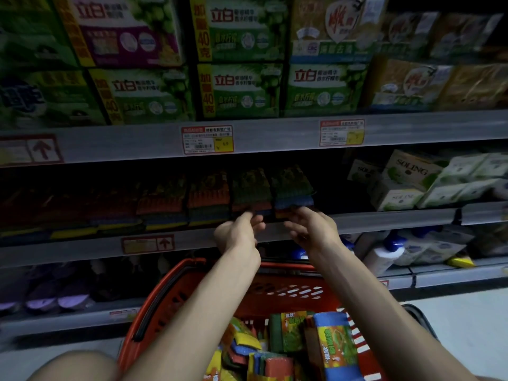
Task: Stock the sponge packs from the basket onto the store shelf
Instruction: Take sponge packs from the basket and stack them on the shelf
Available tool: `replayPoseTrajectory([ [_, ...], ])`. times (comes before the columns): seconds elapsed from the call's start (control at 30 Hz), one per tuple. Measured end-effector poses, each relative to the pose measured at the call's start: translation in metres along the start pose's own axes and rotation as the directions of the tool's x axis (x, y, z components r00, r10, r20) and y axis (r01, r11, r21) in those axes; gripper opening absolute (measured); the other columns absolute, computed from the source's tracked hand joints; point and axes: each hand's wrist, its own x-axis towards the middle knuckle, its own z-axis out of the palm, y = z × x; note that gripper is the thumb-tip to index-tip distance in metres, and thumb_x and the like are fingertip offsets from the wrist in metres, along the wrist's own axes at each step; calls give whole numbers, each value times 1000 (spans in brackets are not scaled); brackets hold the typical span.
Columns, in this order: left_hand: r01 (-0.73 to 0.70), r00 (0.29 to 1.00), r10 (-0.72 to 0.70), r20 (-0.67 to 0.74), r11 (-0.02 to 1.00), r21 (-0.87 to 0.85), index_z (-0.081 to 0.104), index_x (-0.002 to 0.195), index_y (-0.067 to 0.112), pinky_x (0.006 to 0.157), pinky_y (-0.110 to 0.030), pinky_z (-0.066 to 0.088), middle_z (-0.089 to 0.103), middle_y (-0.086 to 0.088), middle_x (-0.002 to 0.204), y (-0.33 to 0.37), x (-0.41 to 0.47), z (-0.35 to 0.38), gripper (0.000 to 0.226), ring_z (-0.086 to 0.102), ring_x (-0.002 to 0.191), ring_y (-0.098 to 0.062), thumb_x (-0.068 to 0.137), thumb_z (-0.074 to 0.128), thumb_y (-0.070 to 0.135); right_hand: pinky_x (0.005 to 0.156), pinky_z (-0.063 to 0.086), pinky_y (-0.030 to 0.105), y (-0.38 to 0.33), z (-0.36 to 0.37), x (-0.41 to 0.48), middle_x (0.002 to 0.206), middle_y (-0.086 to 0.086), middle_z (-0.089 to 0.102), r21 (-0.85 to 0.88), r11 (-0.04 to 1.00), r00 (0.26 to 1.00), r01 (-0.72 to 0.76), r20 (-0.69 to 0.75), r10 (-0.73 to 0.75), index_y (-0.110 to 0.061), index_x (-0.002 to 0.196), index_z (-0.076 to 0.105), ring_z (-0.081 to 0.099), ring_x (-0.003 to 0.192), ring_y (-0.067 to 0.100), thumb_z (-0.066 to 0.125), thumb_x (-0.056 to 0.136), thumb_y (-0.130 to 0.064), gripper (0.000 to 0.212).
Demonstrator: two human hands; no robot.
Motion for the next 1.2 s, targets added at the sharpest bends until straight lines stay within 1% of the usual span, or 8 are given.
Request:
replayPoseTrajectory([
  [0.17,14,1000,-13,21,1000,-26,64,98,3,40,-17,34,73,-4,67,0,-5,-3,7,64,43,-6,94,68,7,53,53,21,-2,-2,3,101,19,78,-18,1000,999,-13,47,14,4,122,65,70,54,6,60,100,-14,29],
  [0.33,-18,999,18,29,1000,-3,63,77,6,46,-19,37,73,-4,66,-3,-6,-8,17,64,44,-6,93,68,6,56,54,21,-3,2,2,94,15,80,-59,998,998,-5,64,9,5,118,67,76,70,12,59,99,-13,27],
  [0.4,-26,999,26,28,1000,1,62,77,6,41,-15,36,74,-5,69,-2,-6,-8,18,64,43,-5,94,67,6,54,54,21,-4,5,1,96,16,79,-76,997,999,14,38,-11,4,119,65,76,70,13,60,99,-12,26],
  [0.5,-52,998,51,27,999,11,61,77,5,47,-18,38,74,-5,69,-2,-7,-8,18,65,44,-4,95,66,5,55,54,24,-3,9,1,98,18,77,-106,993,998,58,-16,-60,2,120,60,76,68,15,60,99,-11,25],
  [0.63,-51,998,51,21,999,16,63,80,6,44,-16,38,74,-5,70,-3,-7,-7,15,65,45,-5,95,67,6,58,55,27,-2,12,0,74,9,76,-114,992,998,56,-30,-60,1,121,57,76,69,19,60,99,-13,25],
  [0.83,-11,1000,11,21,1000,3,61,80,8,44,-18,38,74,-5,73,0,-8,-7,16,67,53,-8,95,67,7,51,55,22,-3,10,-2,95,16,75,-82,996,1000,19,2,-19,1,142,46,74,66,14,60,102,-13,45],
  [1.03,-13,999,12,37,1000,22,62,83,9,50,-22,36,75,-4,73,1,-6,-8,13,68,54,-7,95,67,9,58,62,24,-2,6,-2,107,22,74,-53,998,1000,13,-1,-13,1,151,37,76,64,13,63,101,-12,58],
  [1.2,4,996,-9,84,999,52,63,96,7,58,-24,44,76,-7,85,3,-8,-12,3,72,68,-13,98,63,10,52,57,23,-3,3,-3,100,18,78,-66,997,999,-38,24,40,4,131,58,78,69,18,64,100,-14,37],
])
